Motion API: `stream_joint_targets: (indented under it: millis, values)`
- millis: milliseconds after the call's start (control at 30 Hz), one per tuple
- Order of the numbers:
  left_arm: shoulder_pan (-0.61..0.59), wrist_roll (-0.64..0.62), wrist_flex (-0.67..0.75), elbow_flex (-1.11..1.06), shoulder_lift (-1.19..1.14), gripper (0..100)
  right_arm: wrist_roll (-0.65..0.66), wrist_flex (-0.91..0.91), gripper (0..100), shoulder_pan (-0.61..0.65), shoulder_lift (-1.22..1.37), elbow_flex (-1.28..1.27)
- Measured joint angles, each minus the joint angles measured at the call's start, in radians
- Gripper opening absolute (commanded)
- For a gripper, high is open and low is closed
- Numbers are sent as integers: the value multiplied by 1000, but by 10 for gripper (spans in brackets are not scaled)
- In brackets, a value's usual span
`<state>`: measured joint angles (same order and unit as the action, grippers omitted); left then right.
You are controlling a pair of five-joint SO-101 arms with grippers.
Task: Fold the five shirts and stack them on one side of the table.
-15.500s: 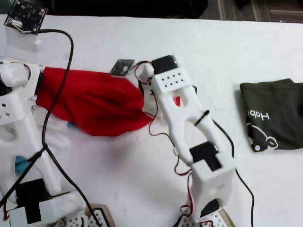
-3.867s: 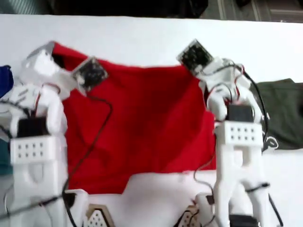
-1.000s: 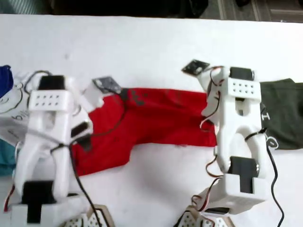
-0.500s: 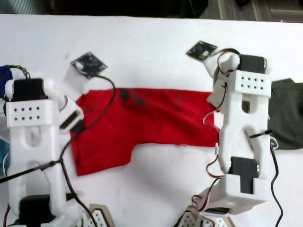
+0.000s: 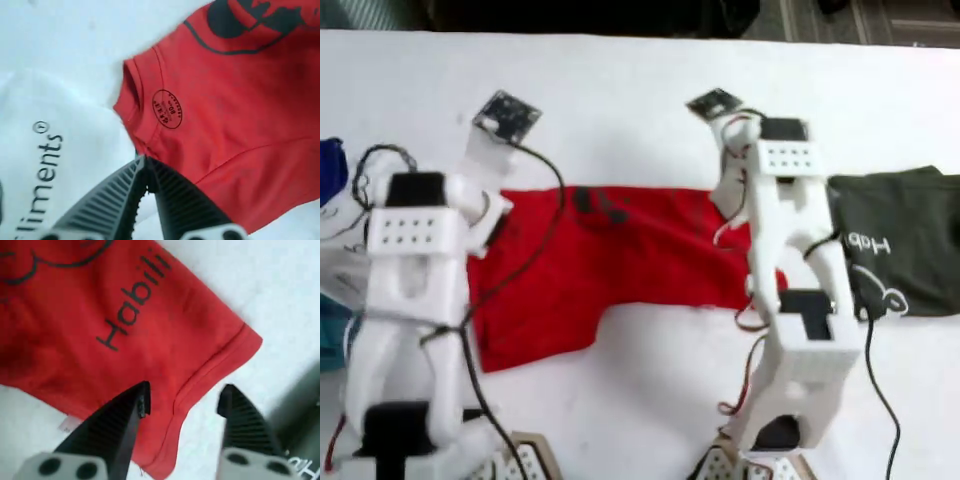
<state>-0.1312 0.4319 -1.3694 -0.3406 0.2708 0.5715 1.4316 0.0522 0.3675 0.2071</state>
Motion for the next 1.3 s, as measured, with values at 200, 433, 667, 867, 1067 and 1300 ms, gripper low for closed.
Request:
stream_joint_targets:
  millis: [200,433,667,867,1067,1300]
  values:
    - [2,-2,6,25,-227,23,-41,-144,19,-2,89,0]
    - [-20,41,6,180,-520,23,-41,-354,18,-15,232,21]
    - [-103,106,-48,384,-669,23,-41,-417,18,-61,331,192]
    - [-106,115,-195,517,-664,23,-41,-216,18,-9,333,338]
    - [-107,115,-301,540,-575,29,-41,-63,18,32,299,394]
    - [-137,115,-390,540,-407,153,-44,147,18,74,255,396]
